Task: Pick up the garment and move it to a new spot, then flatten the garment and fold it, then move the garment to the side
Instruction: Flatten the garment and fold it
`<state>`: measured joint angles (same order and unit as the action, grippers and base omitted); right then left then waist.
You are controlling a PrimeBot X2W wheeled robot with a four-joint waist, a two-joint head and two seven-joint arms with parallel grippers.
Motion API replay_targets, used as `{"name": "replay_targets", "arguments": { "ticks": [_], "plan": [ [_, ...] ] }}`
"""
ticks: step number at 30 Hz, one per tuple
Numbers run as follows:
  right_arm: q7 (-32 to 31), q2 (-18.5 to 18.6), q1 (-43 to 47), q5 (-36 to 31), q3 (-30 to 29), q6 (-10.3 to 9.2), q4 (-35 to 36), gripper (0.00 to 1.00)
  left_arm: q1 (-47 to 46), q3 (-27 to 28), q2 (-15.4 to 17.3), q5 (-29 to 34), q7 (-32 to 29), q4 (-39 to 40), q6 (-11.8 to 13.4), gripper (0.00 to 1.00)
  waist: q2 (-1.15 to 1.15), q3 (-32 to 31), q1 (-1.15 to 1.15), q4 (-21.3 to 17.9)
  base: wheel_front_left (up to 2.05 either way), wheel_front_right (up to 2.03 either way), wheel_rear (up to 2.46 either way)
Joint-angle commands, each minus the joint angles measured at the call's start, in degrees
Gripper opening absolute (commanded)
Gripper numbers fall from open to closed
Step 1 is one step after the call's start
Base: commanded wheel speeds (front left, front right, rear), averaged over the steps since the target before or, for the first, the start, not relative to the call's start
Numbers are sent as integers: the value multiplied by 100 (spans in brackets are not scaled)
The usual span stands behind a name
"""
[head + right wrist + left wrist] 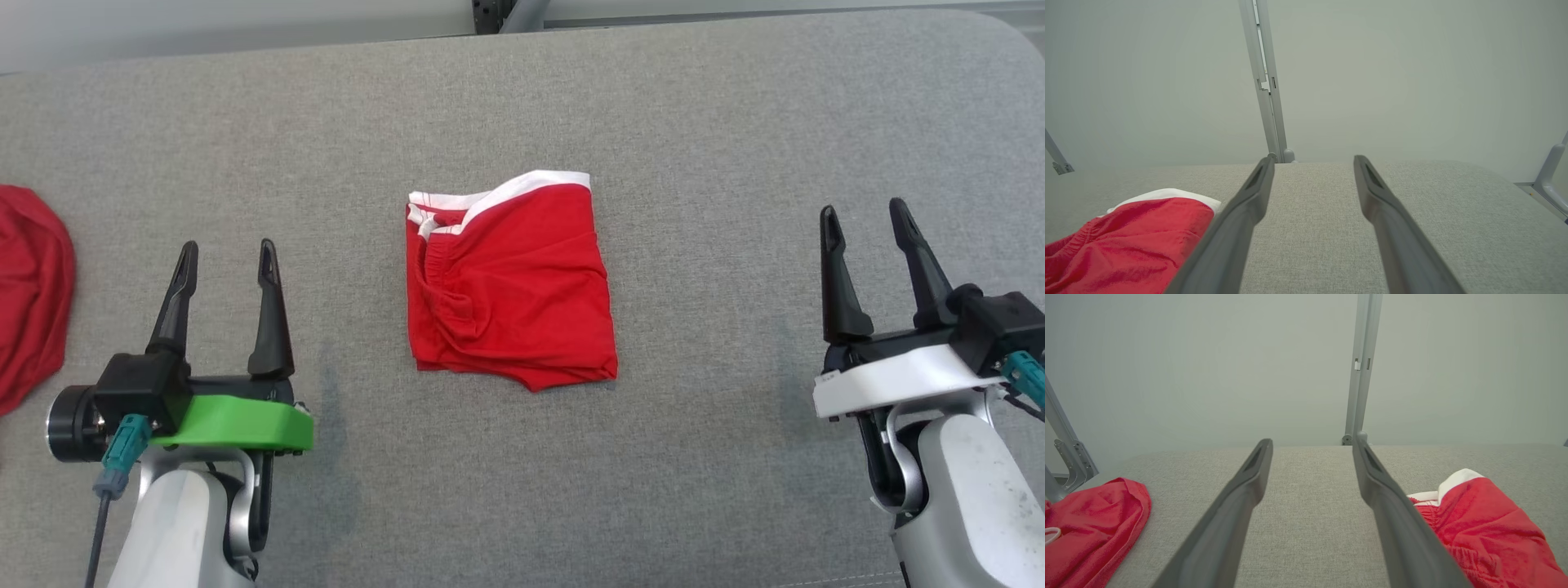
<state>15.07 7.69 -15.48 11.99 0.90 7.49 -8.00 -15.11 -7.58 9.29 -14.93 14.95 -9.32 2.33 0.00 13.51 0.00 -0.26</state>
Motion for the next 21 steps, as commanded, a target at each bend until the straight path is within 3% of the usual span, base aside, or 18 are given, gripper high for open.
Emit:
{"name": "replay_targets", "arguments": {
  "ticks": [1, 21],
  "plan": [
    [7, -17, 120, -49, 14, 0, -4, 100, 126, 42, 73, -48, 18, 26, -38, 100, 0, -198, 0, -43, 0, 0, 0],
    [-328, -164, 1107, -91, -106, 0, 278, 100, 1176, -61, 288, -191, -225, 331, -130, 100, 0, -1083, 0, -163, 0, 0, 0]
  ]
}}
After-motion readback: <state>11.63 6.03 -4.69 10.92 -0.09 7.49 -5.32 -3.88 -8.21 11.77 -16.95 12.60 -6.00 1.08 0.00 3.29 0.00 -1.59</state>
